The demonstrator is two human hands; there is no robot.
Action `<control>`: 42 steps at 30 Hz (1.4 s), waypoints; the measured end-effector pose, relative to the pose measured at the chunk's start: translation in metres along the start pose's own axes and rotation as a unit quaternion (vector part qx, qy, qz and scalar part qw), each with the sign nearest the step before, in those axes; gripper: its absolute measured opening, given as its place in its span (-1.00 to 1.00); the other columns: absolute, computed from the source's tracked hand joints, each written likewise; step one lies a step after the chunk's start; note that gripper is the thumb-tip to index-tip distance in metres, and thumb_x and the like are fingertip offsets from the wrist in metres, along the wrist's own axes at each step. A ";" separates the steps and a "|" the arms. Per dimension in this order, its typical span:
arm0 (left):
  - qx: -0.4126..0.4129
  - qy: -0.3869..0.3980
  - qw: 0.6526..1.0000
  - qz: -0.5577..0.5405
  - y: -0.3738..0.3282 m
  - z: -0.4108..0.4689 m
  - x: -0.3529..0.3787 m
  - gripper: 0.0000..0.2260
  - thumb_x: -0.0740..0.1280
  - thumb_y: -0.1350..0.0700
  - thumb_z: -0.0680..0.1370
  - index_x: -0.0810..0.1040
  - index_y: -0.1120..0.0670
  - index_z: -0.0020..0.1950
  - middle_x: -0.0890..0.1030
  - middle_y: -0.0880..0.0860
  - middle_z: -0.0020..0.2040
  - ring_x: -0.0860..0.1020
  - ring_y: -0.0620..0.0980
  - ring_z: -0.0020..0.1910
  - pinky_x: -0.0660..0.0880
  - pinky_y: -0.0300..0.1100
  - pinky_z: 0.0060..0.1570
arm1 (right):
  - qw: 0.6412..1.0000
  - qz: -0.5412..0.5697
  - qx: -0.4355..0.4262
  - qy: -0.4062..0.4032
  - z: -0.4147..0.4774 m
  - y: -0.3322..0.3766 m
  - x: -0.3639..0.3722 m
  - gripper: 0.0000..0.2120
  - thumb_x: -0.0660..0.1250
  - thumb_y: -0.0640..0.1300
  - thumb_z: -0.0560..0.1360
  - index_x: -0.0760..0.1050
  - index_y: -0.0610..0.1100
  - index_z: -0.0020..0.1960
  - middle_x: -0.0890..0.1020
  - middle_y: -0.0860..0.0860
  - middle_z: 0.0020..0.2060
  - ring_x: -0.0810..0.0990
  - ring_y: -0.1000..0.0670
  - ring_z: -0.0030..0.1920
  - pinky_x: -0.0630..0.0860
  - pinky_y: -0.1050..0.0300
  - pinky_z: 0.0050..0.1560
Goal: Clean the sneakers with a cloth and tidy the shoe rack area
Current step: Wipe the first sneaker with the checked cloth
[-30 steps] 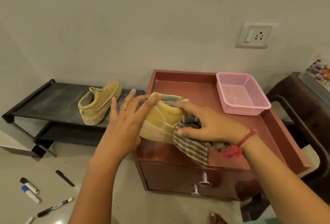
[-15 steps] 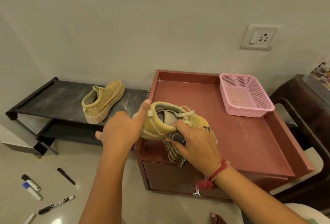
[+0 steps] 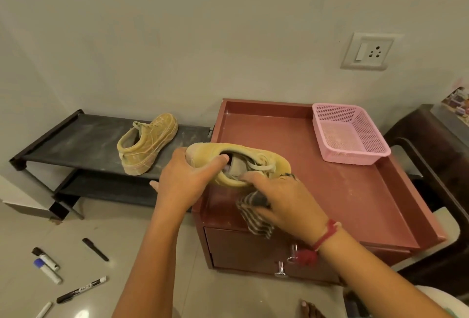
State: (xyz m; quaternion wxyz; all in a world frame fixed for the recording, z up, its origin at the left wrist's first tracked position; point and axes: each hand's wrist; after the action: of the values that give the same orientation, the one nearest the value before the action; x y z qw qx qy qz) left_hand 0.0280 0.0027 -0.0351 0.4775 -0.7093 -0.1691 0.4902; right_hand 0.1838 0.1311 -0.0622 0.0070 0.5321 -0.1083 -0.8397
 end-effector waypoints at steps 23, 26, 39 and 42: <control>0.283 0.066 0.950 0.115 0.009 -0.004 -0.021 -0.19 0.39 -0.32 0.11 0.19 -0.38 0.32 0.33 -0.32 0.36 0.02 -0.12 0.54 -0.28 0.19 0.46 | 0.989 -0.067 -0.025 -0.129 0.006 0.036 -0.013 -0.64 0.03 -0.14 0.61 0.42 -0.20 0.31 0.51 -0.12 0.25 0.47 -0.06 0.28 0.38 -0.02 0.32; 0.273 0.069 0.952 0.120 0.012 -0.002 -0.025 -0.19 0.40 -0.33 0.11 0.19 -0.35 0.33 0.39 -0.21 0.36 0.16 -0.06 0.51 -0.26 0.21 0.46 | 0.997 -0.053 0.005 -0.056 0.002 0.041 -0.013 -0.50 0.12 -0.18 0.49 0.24 -0.14 0.43 0.40 -0.06 0.37 0.37 -0.01 0.37 0.33 0.10 0.36; 0.292 0.099 0.948 0.080 0.000 -0.010 -0.021 -0.16 0.42 -0.29 0.13 0.21 -0.31 0.38 0.37 -0.27 0.36 0.16 -0.09 0.51 -0.20 0.22 0.47 | 0.955 0.141 0.156 -0.209 0.031 0.019 -0.044 -0.46 0.14 -0.39 0.39 0.40 -0.12 0.34 0.54 -0.01 0.22 0.47 0.04 0.24 0.38 -0.07 0.31; 0.292 0.107 0.948 0.074 -0.004 -0.012 -0.023 -0.18 0.41 -0.27 0.13 0.19 -0.34 0.36 0.38 -0.37 0.30 0.27 -0.20 0.43 -0.12 0.25 0.47 | 0.996 0.026 -0.003 -0.086 0.032 0.041 -0.022 -0.48 0.07 -0.22 0.42 0.36 -0.10 0.37 0.43 -0.08 0.34 0.37 -0.09 0.36 0.22 -0.21 0.38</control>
State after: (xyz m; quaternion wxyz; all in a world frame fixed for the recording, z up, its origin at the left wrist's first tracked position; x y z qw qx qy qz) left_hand 0.0285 -0.0176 -0.0186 0.6413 -0.5975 0.0865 0.4736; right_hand 0.1604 0.0998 -0.0212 0.0208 0.4554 -0.1195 -0.8820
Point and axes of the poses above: each hand's wrist, its own z-axis towards the middle knuckle, its own x-axis out of the palm, y = z × x
